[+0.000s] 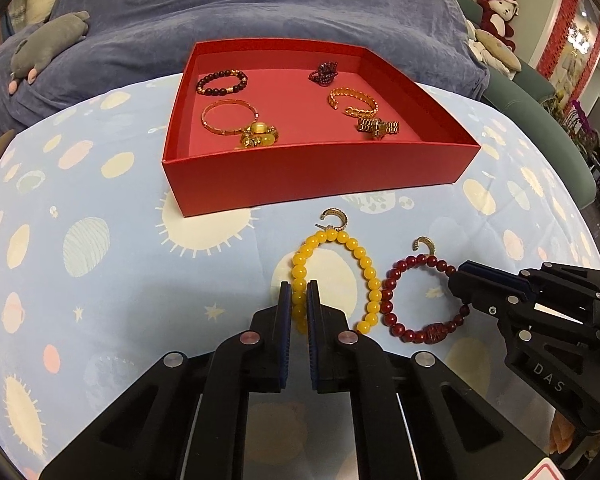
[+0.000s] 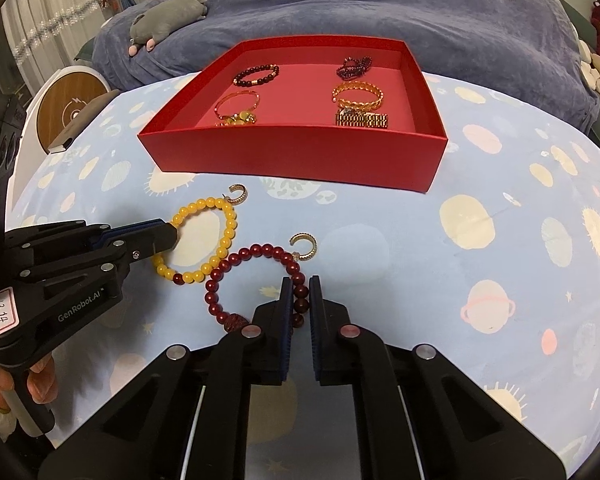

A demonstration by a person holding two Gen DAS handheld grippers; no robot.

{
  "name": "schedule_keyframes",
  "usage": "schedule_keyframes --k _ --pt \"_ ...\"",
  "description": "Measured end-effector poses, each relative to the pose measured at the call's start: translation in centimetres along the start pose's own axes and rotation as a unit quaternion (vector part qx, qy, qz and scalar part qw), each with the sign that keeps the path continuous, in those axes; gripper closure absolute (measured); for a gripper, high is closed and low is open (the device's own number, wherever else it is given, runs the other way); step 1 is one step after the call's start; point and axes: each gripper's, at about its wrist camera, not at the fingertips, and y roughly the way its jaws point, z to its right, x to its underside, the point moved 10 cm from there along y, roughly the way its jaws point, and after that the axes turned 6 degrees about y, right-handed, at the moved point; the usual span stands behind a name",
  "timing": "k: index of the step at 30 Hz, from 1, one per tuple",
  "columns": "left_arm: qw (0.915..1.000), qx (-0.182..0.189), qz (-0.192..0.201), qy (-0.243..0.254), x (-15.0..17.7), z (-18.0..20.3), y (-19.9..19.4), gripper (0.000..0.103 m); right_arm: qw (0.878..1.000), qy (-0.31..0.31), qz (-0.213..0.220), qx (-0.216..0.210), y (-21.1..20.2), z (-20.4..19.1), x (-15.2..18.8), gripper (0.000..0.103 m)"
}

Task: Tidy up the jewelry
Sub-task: 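Grasp the yellow bead bracelet with the left tool while the right tool grasps the red bead bracelet, then carry both bead bracelets into the red box and open both tools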

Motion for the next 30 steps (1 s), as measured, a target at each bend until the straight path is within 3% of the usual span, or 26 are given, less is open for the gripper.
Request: schedule_keyframes --k 11,30 --pt "0.9996 0.017 0.022 0.001 -1.4 0.7 -2.1 0.097 0.999 0.009 0.04 -0.015 -3.1 -0.1 -2.7 0.095" --pt "0.998 0.025 0.057 -0.012 -3.3 0.0 -4.7 0.097 0.997 0.031 0.072 -0.009 -5.2 1.7 -4.9 0.095"
